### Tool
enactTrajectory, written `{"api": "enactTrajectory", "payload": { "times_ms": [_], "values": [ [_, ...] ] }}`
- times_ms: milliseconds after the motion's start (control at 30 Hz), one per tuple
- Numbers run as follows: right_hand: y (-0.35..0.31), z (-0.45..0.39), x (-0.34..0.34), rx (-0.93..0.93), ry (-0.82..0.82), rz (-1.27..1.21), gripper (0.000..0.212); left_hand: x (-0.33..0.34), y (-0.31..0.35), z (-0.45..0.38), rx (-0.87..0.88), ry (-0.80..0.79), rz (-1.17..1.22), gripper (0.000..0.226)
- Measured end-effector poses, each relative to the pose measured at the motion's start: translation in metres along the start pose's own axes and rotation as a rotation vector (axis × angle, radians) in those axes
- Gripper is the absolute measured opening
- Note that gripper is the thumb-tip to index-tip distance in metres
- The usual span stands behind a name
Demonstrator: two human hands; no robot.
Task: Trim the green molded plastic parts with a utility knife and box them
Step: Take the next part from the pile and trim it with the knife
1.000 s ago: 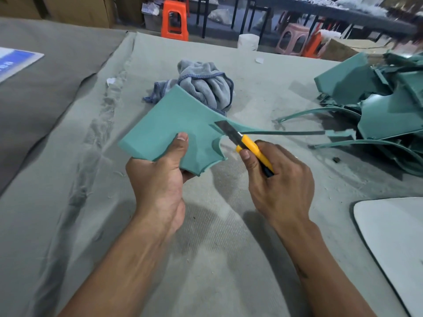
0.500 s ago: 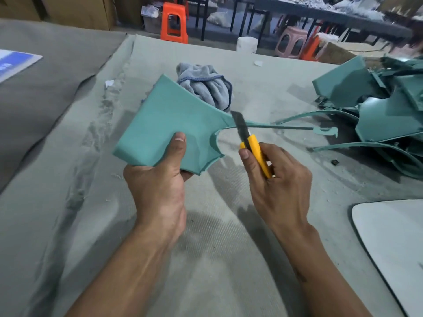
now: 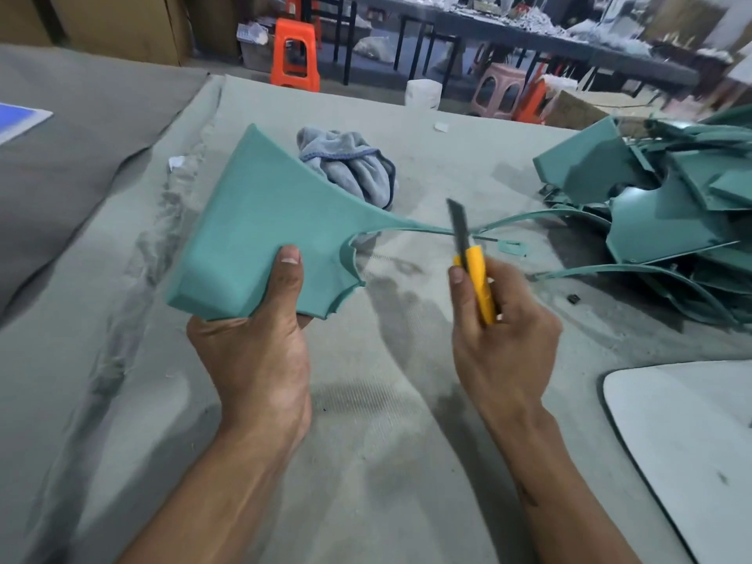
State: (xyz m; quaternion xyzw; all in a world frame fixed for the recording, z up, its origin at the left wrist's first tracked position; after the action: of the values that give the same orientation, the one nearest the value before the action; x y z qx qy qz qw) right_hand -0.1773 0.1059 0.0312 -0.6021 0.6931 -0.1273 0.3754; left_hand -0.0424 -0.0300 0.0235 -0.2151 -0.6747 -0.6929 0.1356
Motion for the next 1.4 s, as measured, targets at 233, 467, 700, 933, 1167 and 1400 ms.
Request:
{"api": "enactTrajectory", "payload": {
  "times_ms": [233, 467, 700, 933, 1167, 1400],
  "values": [
    [0.008, 0.003, 0.005, 0.038, -0.044, 0.050, 0.032, 0.001, -0.001, 0.000, 0.019, 0.034, 0.018, 0.031],
    [0.002, 0.002, 0.004, -0.004, -0.047, 0.055, 0.039, 0.002, -0.001, 0.007, 0.035, 0.043, 0.034, 0.038],
    [0.025, -0.006, -0.011, 0.218, 0.076, 0.073, 0.038, 0.005, -0.001, 0.007, 0.005, 0.036, 0.044, 0.036],
    [-0.001, 0.005, 0.013, 0.361, 0.034, -0.511, 0.061, 0.006, -0.002, 0.012, -0.044, -0.001, 0.070, 0.034],
    [-0.010, 0.010, 0.016, 0.349, -0.134, -0.624, 0.035, 0.014, -0.007, 0.019, -0.328, -0.321, 0.111, 0.030],
    [0.003, -0.003, 0.006, 0.455, -0.005, -0.818, 0.006, 0.003, 0.002, 0.007, -0.360, -0.813, -0.103, 0.025]
  ]
}}
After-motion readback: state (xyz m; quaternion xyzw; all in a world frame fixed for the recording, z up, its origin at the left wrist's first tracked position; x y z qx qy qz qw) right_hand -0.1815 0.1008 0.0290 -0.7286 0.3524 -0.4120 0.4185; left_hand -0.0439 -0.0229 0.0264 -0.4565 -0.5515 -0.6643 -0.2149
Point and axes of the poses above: each hand's wrist, its own z-axis away from the middle knuckle, its own x-axis out of the palm, y = z × x, the point moved 2 cm from there along -z, towards the middle knuckle, and after that the axes turned 13 degrees about -z, right-handed, at the moved point
